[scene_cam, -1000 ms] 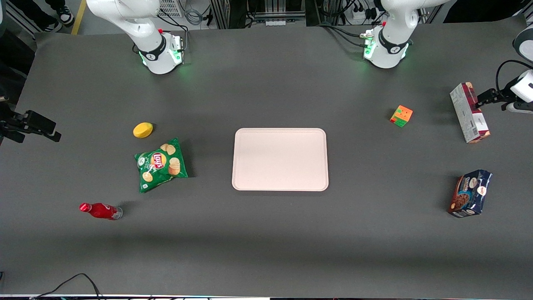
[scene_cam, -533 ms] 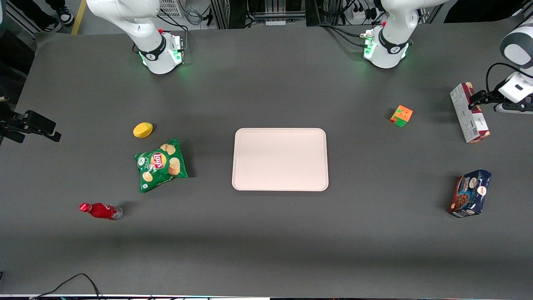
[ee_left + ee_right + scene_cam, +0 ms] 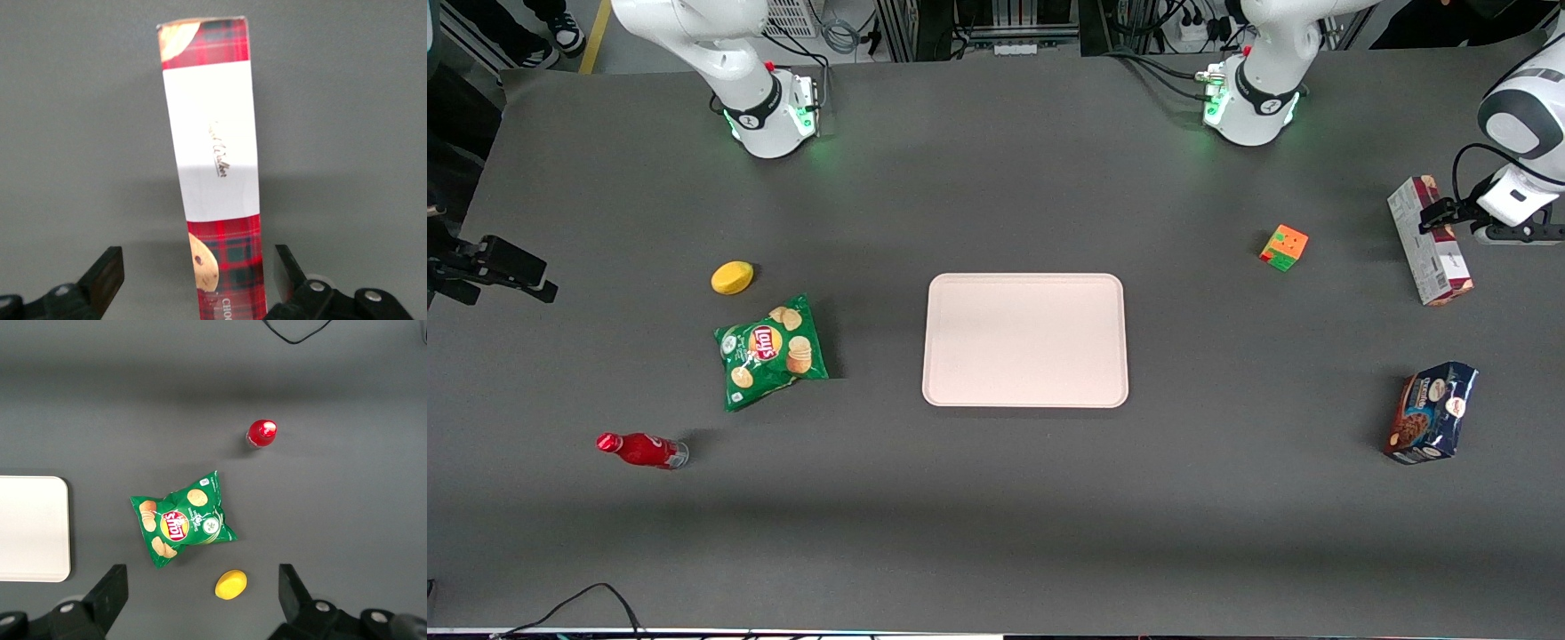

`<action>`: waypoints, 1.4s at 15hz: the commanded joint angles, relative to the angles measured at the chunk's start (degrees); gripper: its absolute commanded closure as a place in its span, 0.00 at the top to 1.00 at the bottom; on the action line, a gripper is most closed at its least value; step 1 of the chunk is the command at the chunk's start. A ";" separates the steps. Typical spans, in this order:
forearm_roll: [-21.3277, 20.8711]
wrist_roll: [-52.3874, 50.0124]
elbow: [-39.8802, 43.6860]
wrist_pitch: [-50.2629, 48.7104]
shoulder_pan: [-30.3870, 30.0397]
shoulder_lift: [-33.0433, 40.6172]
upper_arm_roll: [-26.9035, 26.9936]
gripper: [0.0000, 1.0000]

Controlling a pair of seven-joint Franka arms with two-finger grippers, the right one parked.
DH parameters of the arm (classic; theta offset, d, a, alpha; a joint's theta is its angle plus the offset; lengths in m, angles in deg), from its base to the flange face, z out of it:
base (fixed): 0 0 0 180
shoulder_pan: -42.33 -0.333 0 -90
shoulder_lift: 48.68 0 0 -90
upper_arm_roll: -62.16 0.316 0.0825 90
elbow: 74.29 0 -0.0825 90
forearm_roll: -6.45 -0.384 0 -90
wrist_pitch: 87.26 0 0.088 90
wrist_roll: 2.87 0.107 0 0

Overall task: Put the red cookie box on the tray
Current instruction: 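Lower the left gripper around the red box and close on it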

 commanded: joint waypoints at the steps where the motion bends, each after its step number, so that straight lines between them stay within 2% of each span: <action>1: 1.56 0.71 -0.04 -0.49 -0.64 -0.22 -0.13 1.00; 2: 1.65 0.62 -0.13 -0.84 -0.64 -0.39 -0.13 1.00; 4: 1.65 0.62 -0.30 -1.89 -0.64 -0.40 -0.13 0.92; 5: 1.65 0.62 -0.22 -2.68 -0.55 -0.31 -0.13 0.85; 10: 1.65 0.53 0.05 -2.86 -0.29 -0.31 -0.22 0.05; 11: 1.65 0.53 0.14 -2.86 -0.11 -0.31 -0.22 0.00; 15: 1.65 -1.39 1.97 -4.17 0.41 -0.31 -0.66 0.00; 21: 1.48 -0.52 21.37 -25.32 2.35 0.30 -1.10 0.00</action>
